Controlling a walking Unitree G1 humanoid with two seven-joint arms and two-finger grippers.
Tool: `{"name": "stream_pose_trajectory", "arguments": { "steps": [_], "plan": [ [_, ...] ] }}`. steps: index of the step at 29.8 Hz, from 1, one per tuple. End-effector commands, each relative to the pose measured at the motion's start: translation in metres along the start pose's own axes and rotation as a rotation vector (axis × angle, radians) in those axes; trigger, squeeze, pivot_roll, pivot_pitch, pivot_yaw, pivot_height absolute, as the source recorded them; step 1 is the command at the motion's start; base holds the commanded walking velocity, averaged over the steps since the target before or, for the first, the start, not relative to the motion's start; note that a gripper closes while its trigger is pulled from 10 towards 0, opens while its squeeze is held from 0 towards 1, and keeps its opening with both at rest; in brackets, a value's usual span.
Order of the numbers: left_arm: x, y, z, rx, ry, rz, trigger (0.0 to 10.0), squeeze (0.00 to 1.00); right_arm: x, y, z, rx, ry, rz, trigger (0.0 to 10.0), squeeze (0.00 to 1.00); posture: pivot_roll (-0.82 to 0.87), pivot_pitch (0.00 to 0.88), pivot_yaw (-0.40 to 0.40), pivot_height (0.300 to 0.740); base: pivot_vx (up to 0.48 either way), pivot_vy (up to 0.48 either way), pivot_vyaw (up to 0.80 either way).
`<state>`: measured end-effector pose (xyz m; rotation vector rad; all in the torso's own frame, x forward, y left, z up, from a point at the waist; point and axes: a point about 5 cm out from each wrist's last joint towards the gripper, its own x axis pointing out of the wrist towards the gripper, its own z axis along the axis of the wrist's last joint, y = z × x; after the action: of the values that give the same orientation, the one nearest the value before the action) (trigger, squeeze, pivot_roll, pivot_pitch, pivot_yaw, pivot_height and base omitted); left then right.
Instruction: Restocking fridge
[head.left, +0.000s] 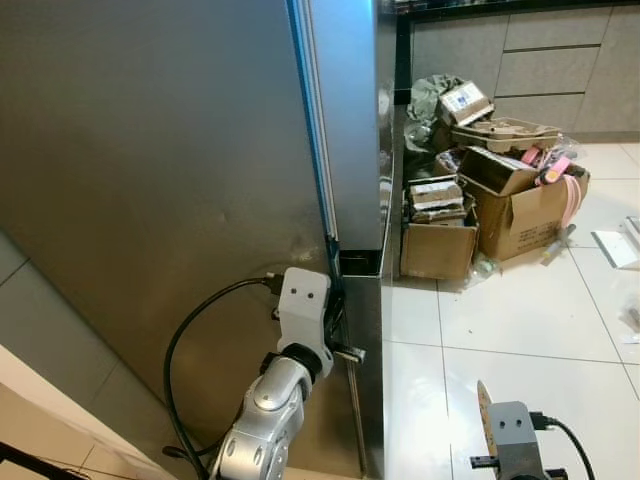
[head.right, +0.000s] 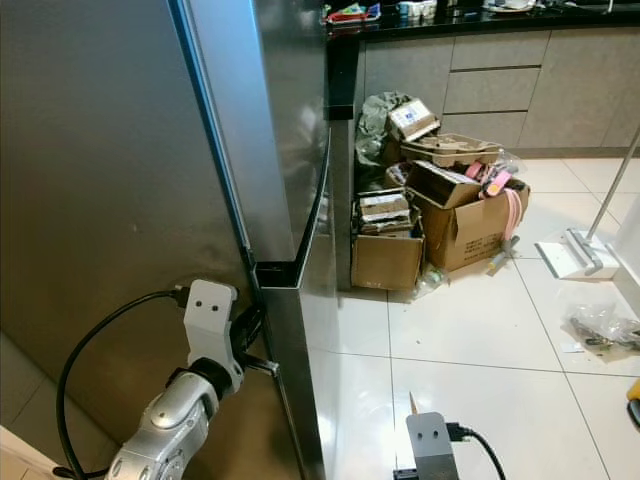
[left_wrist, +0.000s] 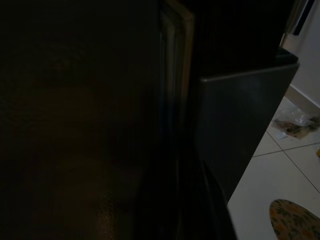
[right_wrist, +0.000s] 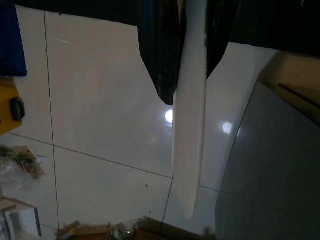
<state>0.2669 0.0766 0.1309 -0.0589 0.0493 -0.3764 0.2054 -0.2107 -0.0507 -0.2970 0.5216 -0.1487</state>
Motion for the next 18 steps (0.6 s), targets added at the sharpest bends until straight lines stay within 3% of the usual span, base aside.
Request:
{"name": "stream_pose_trajectory", "arguments": {
  "steps": [1, 15, 18],
  "plan": [
    [0.0024, 0.0007, 0.0006, -0.011, 0.003, 0.005, 10.0, 1.00, -0.0005, 0.0021, -0.0008, 0.005, 0.008, 0.004, 10.0, 0.00, -0.10, 0.020, 0.083, 0.737, 0.000, 0.000, 0.00],
    [0.0022, 0.0006, 0.0003, -0.020, 0.005, -0.004, 10.0, 1.00, -0.0005, 0.0022, -0.0009, 0.005, 0.008, 0.005, 10.0, 0.00, -0.10, 0.020, 0.082, 0.737, 0.000, 0.000, 0.00],
    [0.0016, -0.0053, -0.0001, -0.047, 0.013, -0.060, 10.0, 1.00, -0.0005, 0.0022, -0.0009, 0.004, 0.007, 0.005, 10.0, 0.00, -0.10, 0.018, 0.081, 0.737, 0.000, 0.000, 0.00]
  ]
}}
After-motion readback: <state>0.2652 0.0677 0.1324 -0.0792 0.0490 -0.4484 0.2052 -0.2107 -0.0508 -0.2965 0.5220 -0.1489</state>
